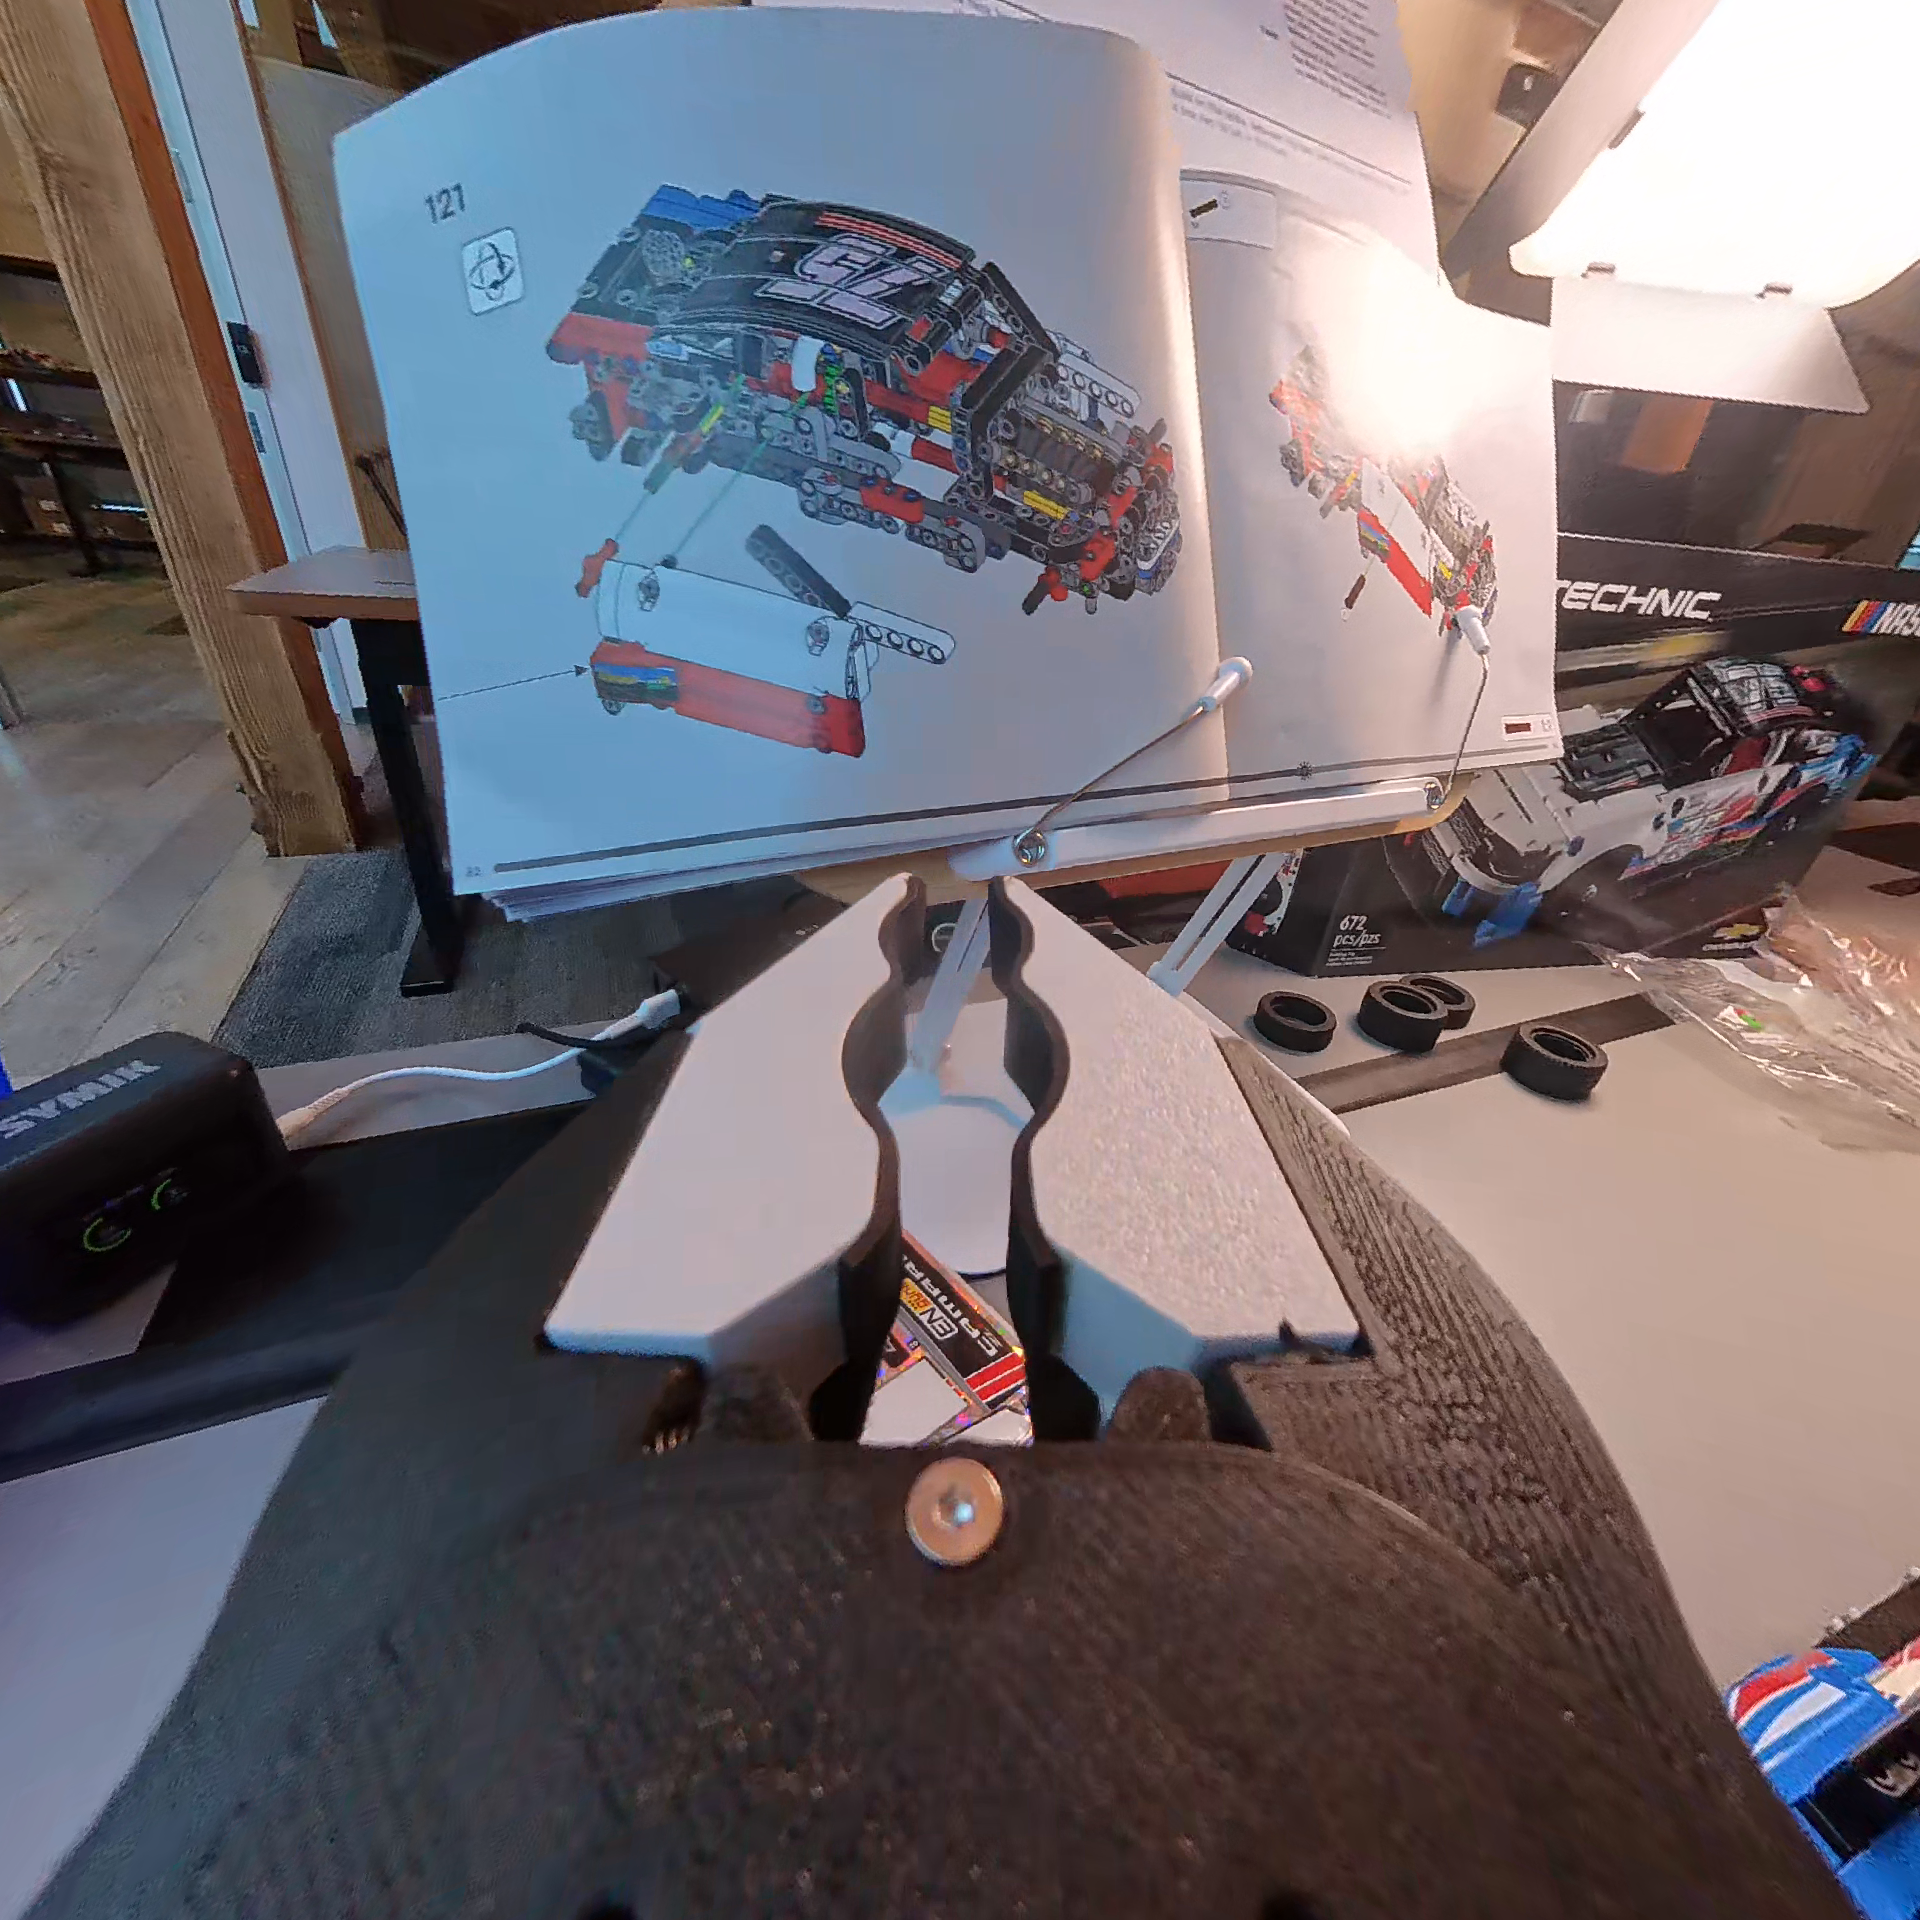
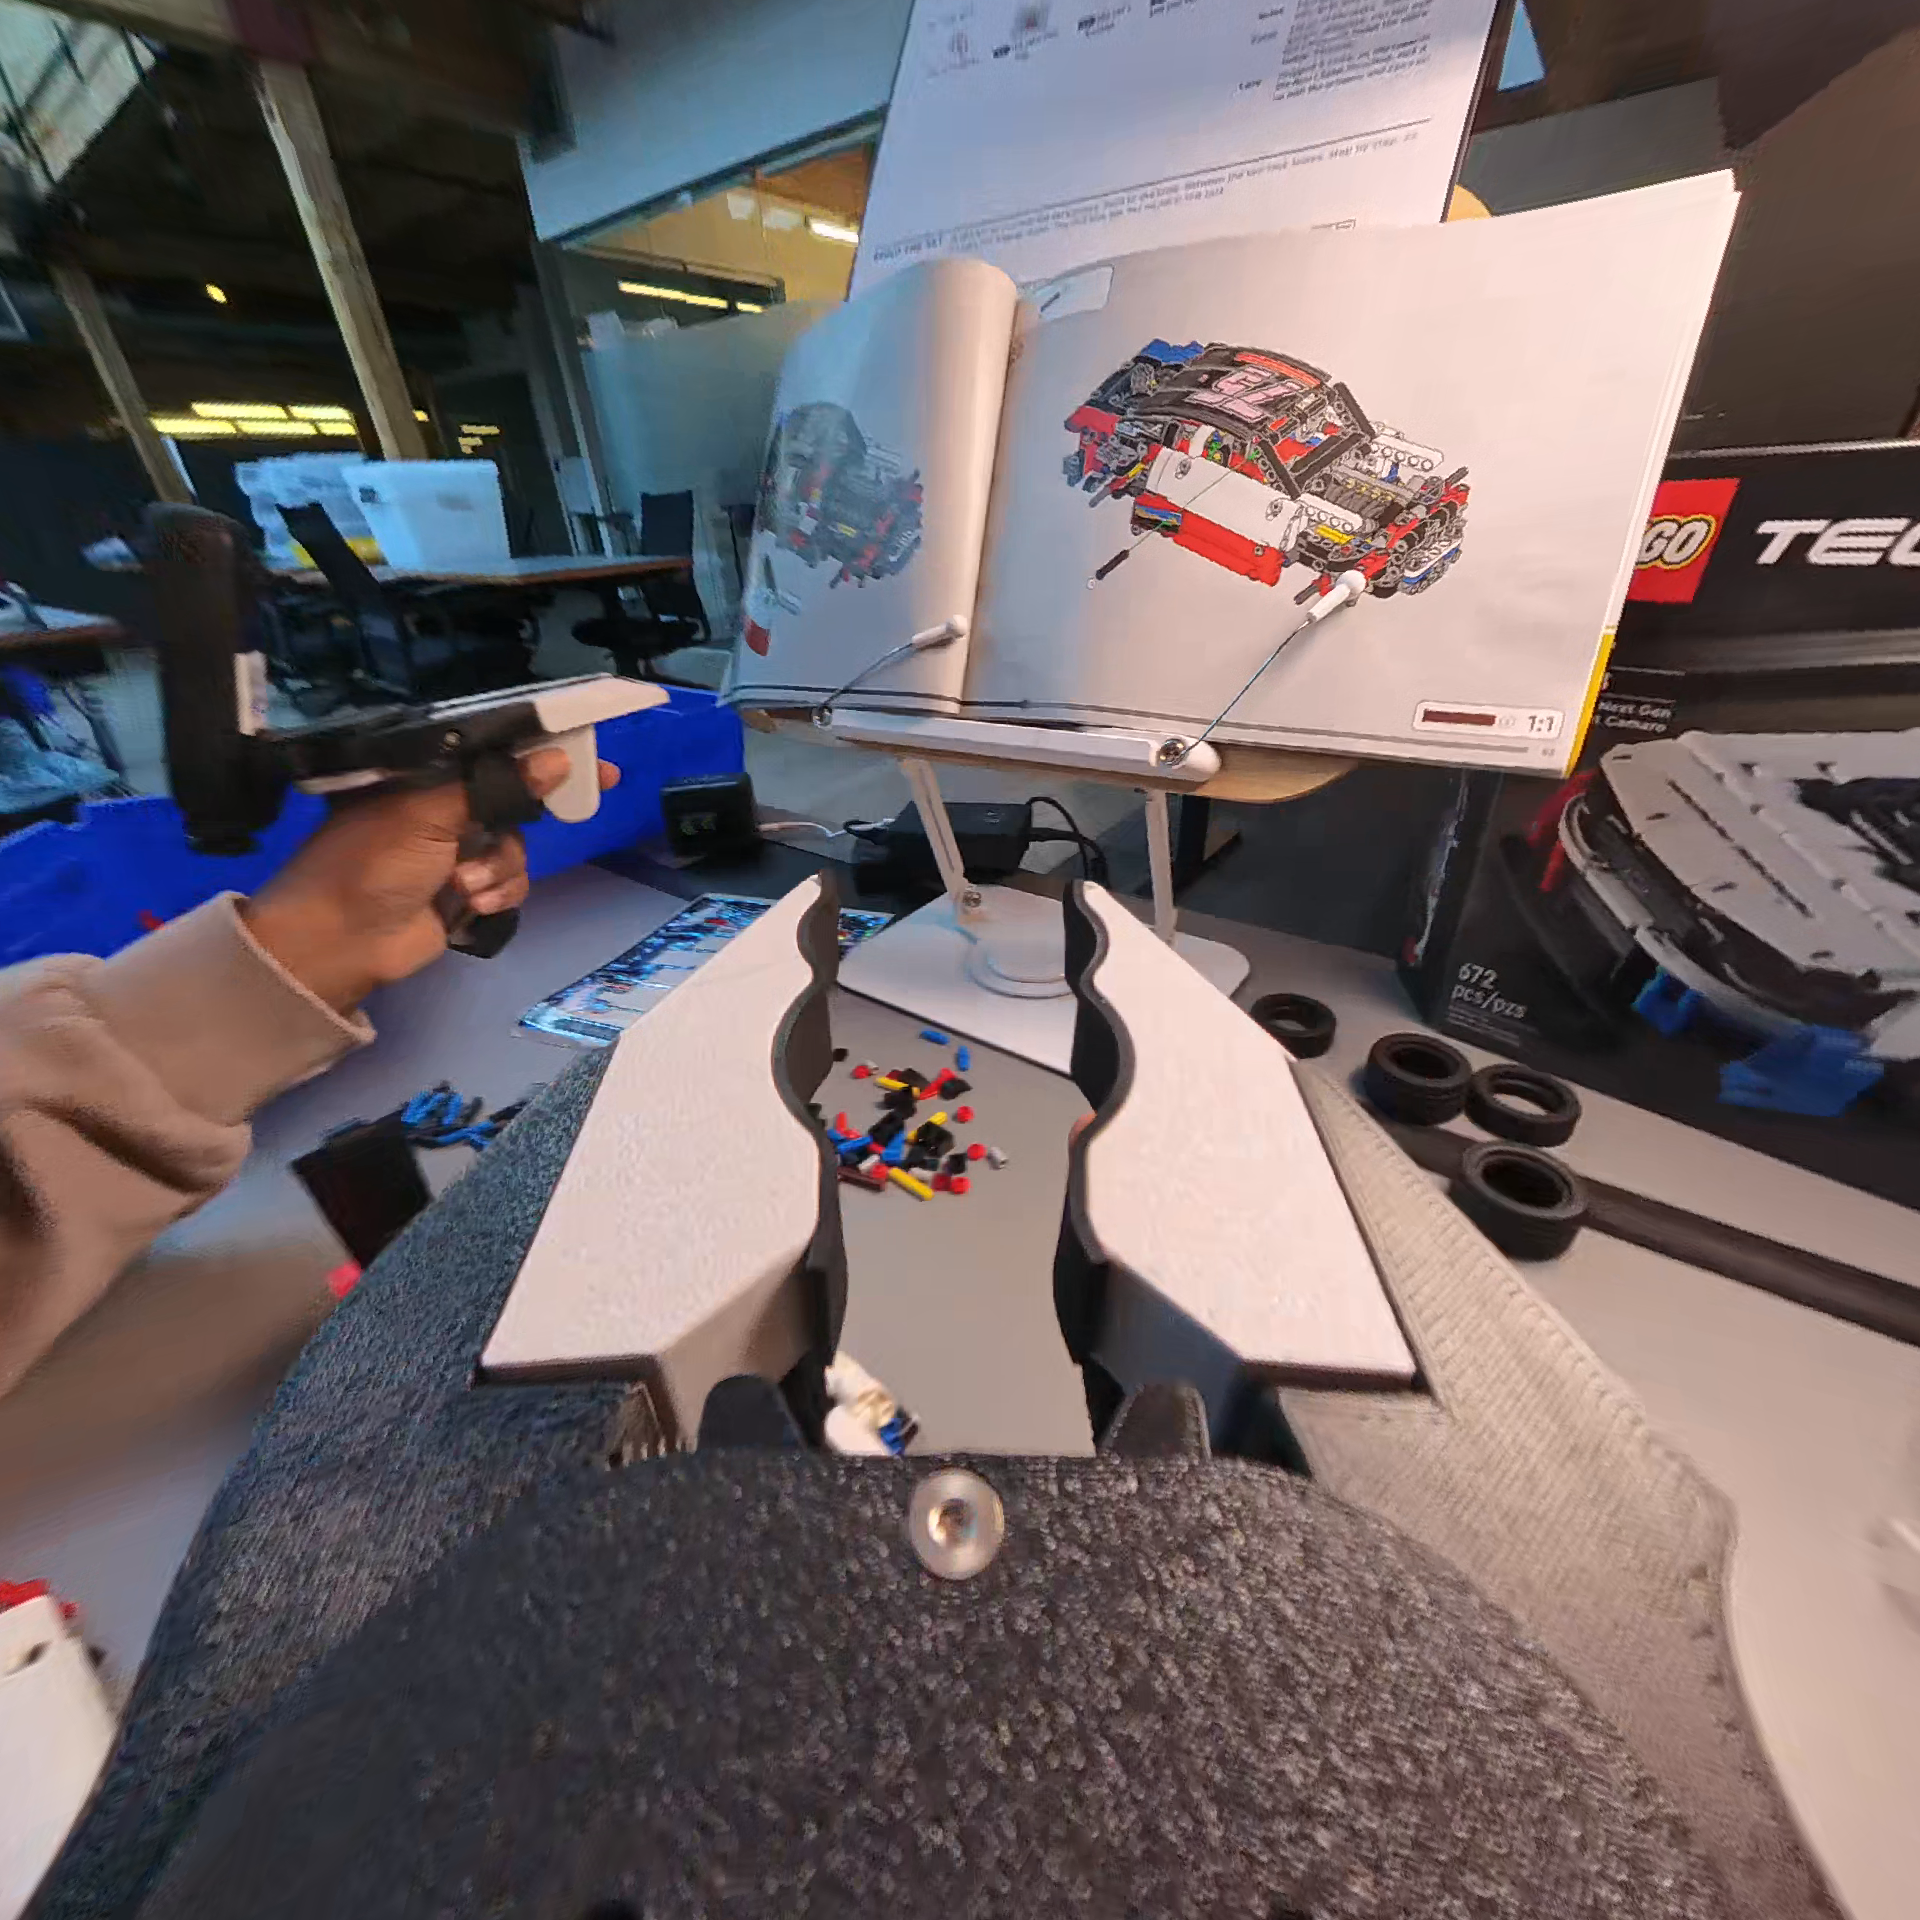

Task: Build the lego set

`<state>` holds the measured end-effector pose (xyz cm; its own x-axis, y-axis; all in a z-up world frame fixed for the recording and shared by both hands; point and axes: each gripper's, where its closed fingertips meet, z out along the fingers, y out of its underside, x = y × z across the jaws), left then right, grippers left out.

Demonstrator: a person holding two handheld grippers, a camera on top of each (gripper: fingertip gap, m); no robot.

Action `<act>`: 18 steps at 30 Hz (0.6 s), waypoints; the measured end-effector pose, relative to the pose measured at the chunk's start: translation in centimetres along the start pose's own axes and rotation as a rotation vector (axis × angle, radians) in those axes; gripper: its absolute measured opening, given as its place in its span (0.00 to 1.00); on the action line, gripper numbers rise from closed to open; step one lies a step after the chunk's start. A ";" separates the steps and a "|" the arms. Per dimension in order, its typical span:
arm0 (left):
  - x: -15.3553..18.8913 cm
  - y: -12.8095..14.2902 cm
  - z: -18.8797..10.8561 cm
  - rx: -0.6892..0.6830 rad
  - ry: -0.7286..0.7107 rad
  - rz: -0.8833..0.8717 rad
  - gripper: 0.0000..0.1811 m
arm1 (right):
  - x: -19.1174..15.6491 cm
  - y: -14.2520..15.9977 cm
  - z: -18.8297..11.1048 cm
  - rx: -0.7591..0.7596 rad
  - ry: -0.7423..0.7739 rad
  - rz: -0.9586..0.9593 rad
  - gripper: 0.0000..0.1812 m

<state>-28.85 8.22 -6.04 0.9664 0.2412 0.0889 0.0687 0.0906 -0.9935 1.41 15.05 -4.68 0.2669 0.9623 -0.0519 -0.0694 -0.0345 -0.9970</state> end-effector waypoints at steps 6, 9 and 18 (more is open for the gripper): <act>-1.0 0.3 0.0 0.025 -0.036 0.014 0.11 | -0.9 1.1 -3.9 0.144 0.071 -0.006 0.19; -0.6 1.6 0.8 -0.012 0.006 -0.022 0.17 | -1.3 2.4 -3.9 0.111 0.069 -0.123 0.18; -2.3 3.8 6.5 0.063 0.283 -0.804 0.45 | -2.3 3.6 -3.5 0.095 0.022 -0.085 0.15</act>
<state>-32.45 14.30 -9.53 0.6561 -0.1687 0.7356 0.7541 0.1867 -0.6297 3.90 11.80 -8.34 0.2970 0.9544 0.0299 -0.1358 0.0732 -0.9880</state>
